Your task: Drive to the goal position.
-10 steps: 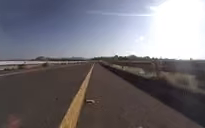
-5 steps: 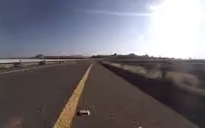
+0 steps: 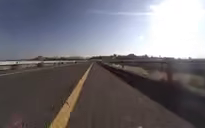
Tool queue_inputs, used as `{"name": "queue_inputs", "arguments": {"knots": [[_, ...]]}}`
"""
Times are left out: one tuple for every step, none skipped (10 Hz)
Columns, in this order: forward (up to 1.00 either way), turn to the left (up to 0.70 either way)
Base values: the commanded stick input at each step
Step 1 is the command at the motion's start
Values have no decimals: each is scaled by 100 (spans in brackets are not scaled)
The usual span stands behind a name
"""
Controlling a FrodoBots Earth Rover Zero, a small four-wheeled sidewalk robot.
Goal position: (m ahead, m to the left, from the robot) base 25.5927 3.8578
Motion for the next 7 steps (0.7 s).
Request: {"name": "queue_inputs", "arguments": {"knots": [[70, 0], [70, 0], [70, 0], [70, 1], [70, 0], [70, 0], [70, 0]]}}
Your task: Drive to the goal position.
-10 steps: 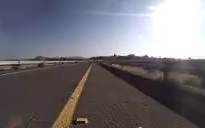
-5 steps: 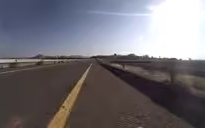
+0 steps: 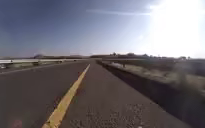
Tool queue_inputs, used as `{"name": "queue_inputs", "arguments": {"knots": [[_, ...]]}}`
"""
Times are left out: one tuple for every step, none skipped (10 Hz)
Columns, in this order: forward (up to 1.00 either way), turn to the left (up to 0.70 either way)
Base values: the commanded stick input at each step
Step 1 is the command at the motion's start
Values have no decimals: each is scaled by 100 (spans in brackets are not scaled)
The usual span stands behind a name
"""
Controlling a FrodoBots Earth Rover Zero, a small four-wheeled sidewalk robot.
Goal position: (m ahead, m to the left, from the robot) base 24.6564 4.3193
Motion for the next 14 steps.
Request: {"name": "queue_inputs", "arguments": {"knots": [[70, 0], [70, 0], [70, 4], [70, 21], [70, 35], [70, 35], [70, 0], [70, 0], [70, 0], [70, 0], [70, 0], [70, 0], [70, 0], [70, 0]]}}
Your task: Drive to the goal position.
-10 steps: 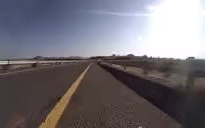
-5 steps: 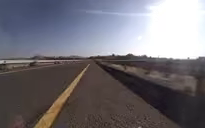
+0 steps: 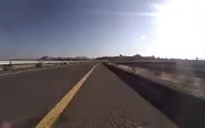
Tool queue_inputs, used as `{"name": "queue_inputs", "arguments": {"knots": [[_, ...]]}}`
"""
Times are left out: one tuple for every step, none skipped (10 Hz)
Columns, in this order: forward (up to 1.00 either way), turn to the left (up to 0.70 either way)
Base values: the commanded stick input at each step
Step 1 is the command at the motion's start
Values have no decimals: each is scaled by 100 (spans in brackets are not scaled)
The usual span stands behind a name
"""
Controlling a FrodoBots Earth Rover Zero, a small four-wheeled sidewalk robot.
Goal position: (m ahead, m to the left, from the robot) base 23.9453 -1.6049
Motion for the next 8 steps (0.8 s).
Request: {"name": "queue_inputs", "arguments": {"knots": [[70, 0], [70, 0], [70, 0], [70, 0], [70, 0], [70, 0], [70, 0], [70, 0]]}}
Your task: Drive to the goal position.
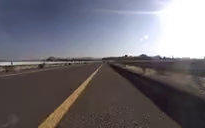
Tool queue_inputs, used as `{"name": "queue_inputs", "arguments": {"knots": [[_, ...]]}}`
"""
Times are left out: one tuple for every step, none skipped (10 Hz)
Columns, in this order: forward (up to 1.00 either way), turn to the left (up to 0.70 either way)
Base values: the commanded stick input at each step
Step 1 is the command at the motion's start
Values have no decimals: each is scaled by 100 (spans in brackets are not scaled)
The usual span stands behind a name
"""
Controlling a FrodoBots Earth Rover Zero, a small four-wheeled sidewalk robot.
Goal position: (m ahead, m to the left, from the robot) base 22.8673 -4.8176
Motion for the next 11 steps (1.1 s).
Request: {"name": "queue_inputs", "arguments": {"knots": [[70, 0], [70, 0], [70, 0], [70, 0], [70, 0], [70, 0], [70, 0], [70, 0], [70, 0], [70, 0], [70, 0]]}}
